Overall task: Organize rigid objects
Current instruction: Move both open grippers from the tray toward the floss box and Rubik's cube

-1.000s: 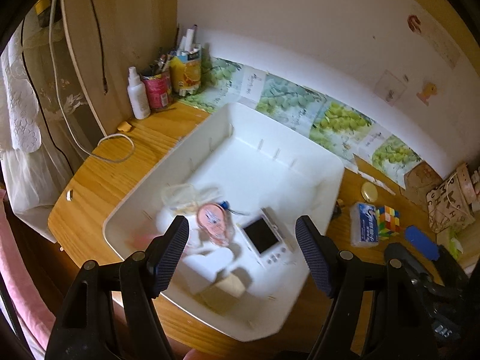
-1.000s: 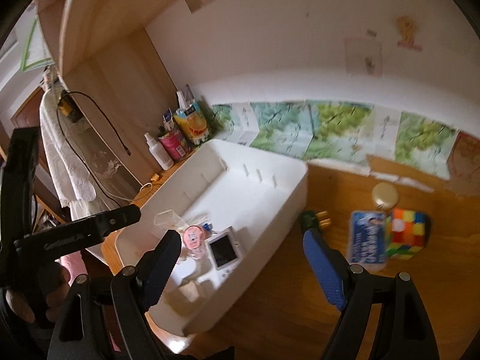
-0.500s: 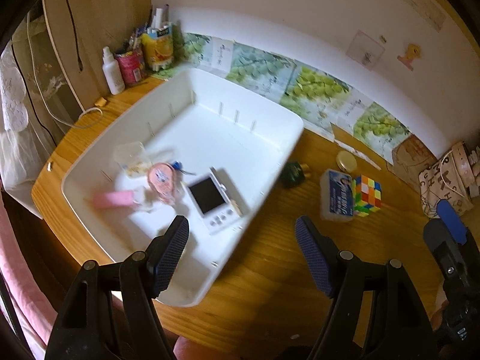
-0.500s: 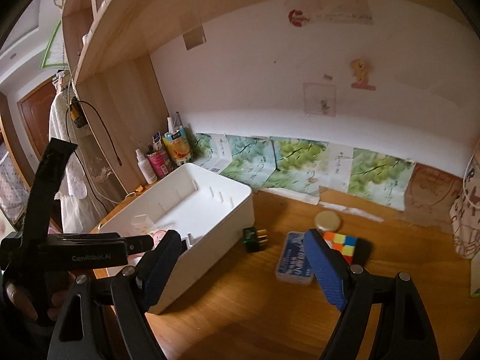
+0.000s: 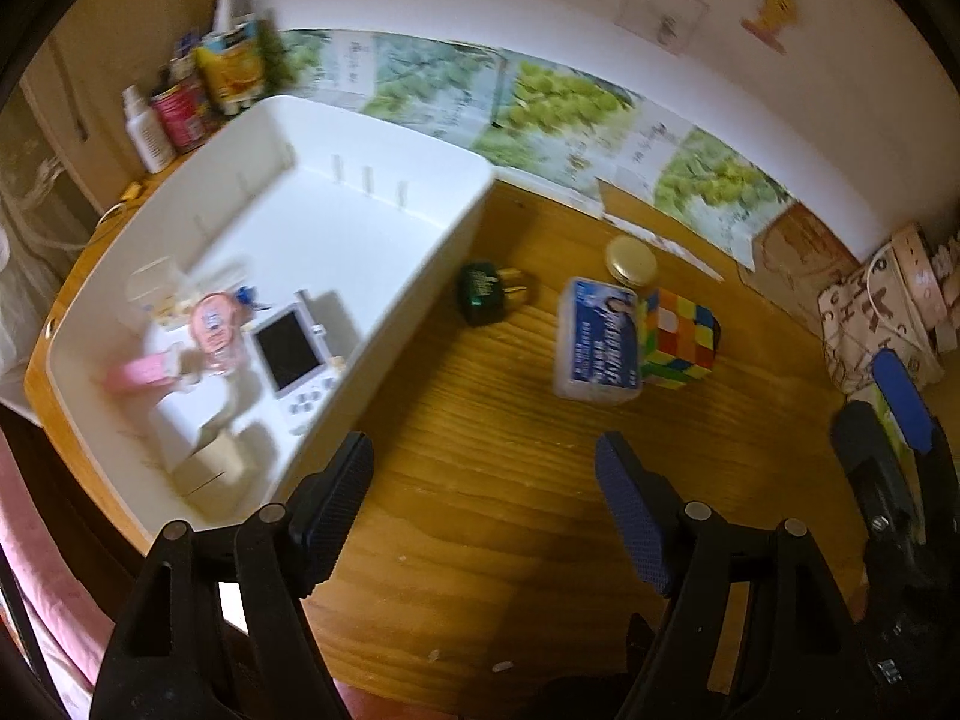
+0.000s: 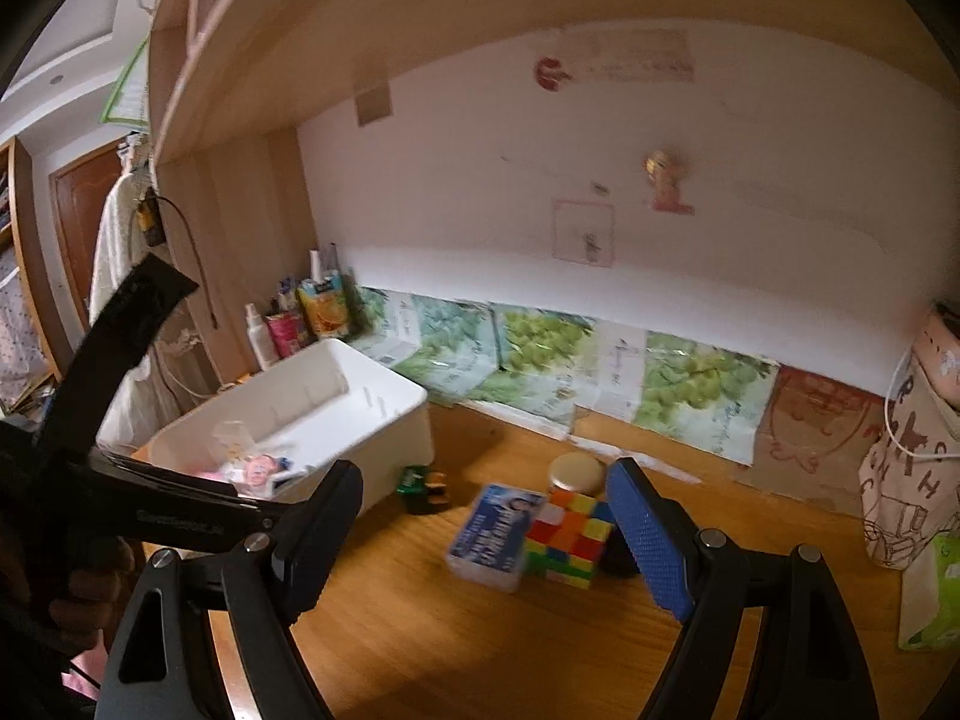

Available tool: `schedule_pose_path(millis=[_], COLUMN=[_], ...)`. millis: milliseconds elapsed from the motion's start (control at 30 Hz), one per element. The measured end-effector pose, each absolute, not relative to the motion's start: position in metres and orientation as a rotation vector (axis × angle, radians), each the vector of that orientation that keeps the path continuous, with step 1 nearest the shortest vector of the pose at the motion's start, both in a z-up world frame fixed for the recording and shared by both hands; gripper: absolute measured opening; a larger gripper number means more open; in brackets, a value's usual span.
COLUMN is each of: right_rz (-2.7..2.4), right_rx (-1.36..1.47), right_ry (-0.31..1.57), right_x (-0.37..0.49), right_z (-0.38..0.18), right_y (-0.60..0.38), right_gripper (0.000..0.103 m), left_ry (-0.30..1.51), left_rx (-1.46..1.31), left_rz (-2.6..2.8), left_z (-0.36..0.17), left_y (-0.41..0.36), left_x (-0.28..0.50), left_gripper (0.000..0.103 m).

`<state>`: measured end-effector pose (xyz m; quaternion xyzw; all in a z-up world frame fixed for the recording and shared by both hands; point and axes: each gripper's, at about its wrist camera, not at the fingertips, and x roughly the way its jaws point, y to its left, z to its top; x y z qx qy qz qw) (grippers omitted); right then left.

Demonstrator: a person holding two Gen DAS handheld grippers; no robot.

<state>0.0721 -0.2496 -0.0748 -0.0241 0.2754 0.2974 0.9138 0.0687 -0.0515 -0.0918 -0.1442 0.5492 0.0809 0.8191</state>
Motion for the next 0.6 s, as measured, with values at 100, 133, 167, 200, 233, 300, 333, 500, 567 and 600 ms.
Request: schedule_pose_path(millis=[100, 133, 167, 200, 233, 300, 333, 500, 567, 600], right_rz=[0.604, 0.6, 0.598, 0.595, 0.594, 0.596, 0.6, 0.623, 0.622, 0.622], right_rx=[-0.034, -0.03, -0.027, -0.024, -0.022, -0.019, -0.015, 0.054, 0.083, 0.097], right_ry=[0.6, 0.609, 0.621, 0.64, 0.653, 0.675, 0.689, 0.769, 0.799, 0.821], right_x=[0.086, 0.09, 0.094, 0.1, 0.104, 0.112, 0.117, 0.139, 0.148, 0.154], right_z=[-0.088, -0.091, -0.095, -0.1, -0.105, -0.112, -0.116, -0.136, -0.144, -0.149], right_y=[-0.261, -0.264, -0.267, -0.27, -0.272, -0.275, -0.276, -0.281, -0.281, -0.281], right_gripper=[0.084, 0.084, 0.084, 0.084, 0.084, 0.084, 0.084, 0.084, 0.084, 0.084], left_ry=[1.185, 1.195, 1.202, 1.211, 1.226, 1.248, 1.257, 1.289, 1.294, 1.292], left_rx=[-0.29, -0.287, -0.287, -0.285, -0.281, -0.262, -0.251, -0.215, -0.208, -0.213], left_rz=[0.155, 0.149, 0.144, 0.138, 0.129, 0.117, 0.113, 0.091, 0.089, 0.084], left_z=[-0.098, -0.102, -0.105, -0.108, -0.113, -0.12, -0.124, -0.144, -0.15, -0.154], left_y=[-0.063, -0.067, -0.07, -0.073, -0.077, -0.084, -0.087, -0.1, -0.102, -0.103], left_x=[0.082, 0.089, 0.093, 0.096, 0.102, 0.111, 0.115, 0.133, 0.139, 0.142], left_gripper=[0.079, 0.079, 0.079, 0.079, 0.079, 0.079, 0.079, 0.079, 0.079, 0.079])
